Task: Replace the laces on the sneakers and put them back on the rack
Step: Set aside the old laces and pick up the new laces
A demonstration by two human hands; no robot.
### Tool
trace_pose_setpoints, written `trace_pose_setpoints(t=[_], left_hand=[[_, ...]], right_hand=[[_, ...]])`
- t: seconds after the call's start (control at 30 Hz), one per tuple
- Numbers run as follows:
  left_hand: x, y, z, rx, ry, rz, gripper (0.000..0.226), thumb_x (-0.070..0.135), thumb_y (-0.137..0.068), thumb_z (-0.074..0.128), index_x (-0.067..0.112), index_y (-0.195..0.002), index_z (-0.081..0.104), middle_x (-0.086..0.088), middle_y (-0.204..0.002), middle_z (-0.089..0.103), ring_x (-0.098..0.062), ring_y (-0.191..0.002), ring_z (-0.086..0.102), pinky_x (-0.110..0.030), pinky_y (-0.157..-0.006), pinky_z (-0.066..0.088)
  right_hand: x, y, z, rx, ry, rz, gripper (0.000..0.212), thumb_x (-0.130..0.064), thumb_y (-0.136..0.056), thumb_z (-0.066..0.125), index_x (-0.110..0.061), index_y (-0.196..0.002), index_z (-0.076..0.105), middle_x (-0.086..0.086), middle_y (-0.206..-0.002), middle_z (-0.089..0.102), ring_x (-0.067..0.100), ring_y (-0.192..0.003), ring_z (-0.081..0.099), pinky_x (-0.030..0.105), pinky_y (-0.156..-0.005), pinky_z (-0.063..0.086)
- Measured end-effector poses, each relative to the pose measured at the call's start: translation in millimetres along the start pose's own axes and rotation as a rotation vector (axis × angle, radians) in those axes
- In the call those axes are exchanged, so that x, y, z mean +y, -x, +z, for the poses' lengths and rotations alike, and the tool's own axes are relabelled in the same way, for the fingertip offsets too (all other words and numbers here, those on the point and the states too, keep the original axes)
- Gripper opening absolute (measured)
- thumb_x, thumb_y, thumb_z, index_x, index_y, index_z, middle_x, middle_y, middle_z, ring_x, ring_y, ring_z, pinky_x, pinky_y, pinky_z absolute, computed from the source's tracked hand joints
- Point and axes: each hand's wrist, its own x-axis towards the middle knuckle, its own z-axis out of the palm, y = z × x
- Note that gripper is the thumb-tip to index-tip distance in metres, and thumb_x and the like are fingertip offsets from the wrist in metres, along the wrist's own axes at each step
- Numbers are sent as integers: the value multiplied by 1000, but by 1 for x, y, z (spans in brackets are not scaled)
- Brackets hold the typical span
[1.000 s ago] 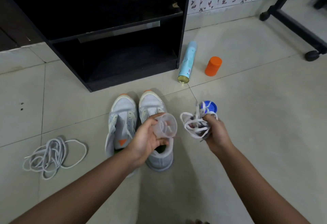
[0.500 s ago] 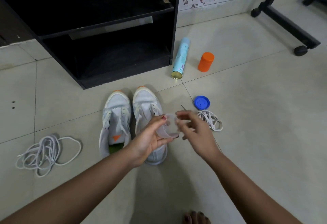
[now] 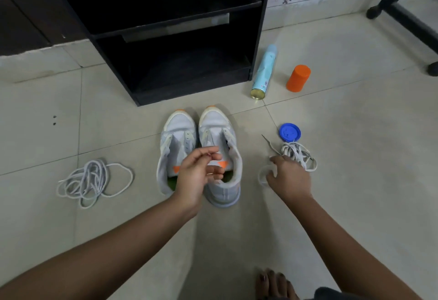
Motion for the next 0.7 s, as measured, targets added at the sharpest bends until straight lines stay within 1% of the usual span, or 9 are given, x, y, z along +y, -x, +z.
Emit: trace_pose_setpoints(t=[0.07, 0.13, 0.17, 0.3, 0.4, 0.5, 0.57, 0.63, 0.7], left_hand=[[-3, 2, -10, 94, -37, 161, 30, -5, -97, 37, 9, -90, 63, 0, -74, 61, -9, -43, 48, -18, -41, 40], [-3, 4, -19, 164, -79, 306, 30, -7, -97, 37, 10, -89, 61, 10, -68, 60, -5, -44, 41, -15, -43, 34], [0, 3, -29, 216, -109, 376, 28, -6, -97, 39, 12, -90, 60, 12, -69, 60, -4, -48, 43, -15, -47, 36], [1, -19, -98, 441, -419, 529, 17, 11, -94, 47, 23, -99, 58, 2, -97, 62, -5, -82, 58, -24, -73, 49], [-11, -38, -169, 507, -770, 460, 20, 10, -90, 49, 21, -104, 60, 0, -100, 63, -14, -83, 59, -40, -80, 51], [-23, -38, -232, 532, -1231, 343, 27, 18, -80, 53, 16, -105, 64, -7, -106, 62, -31, -94, 60, -37, -78, 50], [-32, -32, -258, 561, -1367, 226, 34, 34, -75, 52, 16, -100, 68, -10, -100, 63, -36, -90, 61, -39, -69, 53], [-42, -28, -268, 521, -1440, 112, 42, 47, -71, 47, 20, -93, 69, -6, -94, 64, -34, -88, 62, -37, -67, 53], [-51, -28, -274, 476, -1504, 66, 39, 46, -70, 52, 19, -93, 66, -5, -94, 62, -32, -87, 61, -38, -67, 52]], right_hand=[[-27, 6, -12, 180, -5, -182, 37, -17, -71, 61, -18, -106, 69, 3, -97, 68, 31, -87, 63, 35, -67, 52], [-62, 10, -23, 335, -79, -400, 31, -19, -69, 56, -18, -97, 71, 1, -89, 68, 29, -79, 61, 32, -64, 50], [-88, 9, -26, 340, -123, -513, 28, -23, -72, 52, -18, -93, 70, 1, -87, 68, 27, -79, 60, 31, -65, 50], [-177, -2, -26, 42, -134, -859, 25, -30, -80, 45, -18, -84, 66, 3, -86, 66, 27, -86, 57, 38, -75, 51], [-214, -15, -13, -148, 49, -1047, 22, -28, -85, 49, -19, -95, 67, 2, -100, 64, 26, -100, 53, 39, -84, 46], [-248, -29, -8, -284, 206, -1182, 26, -27, -90, 49, -23, -111, 64, 0, -115, 59, 23, -114, 45, 36, -96, 39], [-275, -35, -2, -329, 294, -1216, 28, -26, -92, 49, -23, -117, 61, 1, -121, 56, 22, -118, 42, 34, -97, 35], [-296, -38, 11, -346, 354, -1220, 30, -24, -92, 49, -21, -119, 61, 3, -123, 56, 23, -119, 41, 34, -96, 34], [-317, -34, 31, -374, 414, -1220, 31, -21, -91, 51, -20, -120, 60, 5, -124, 55, 26, -120, 41, 35, -96, 34]])
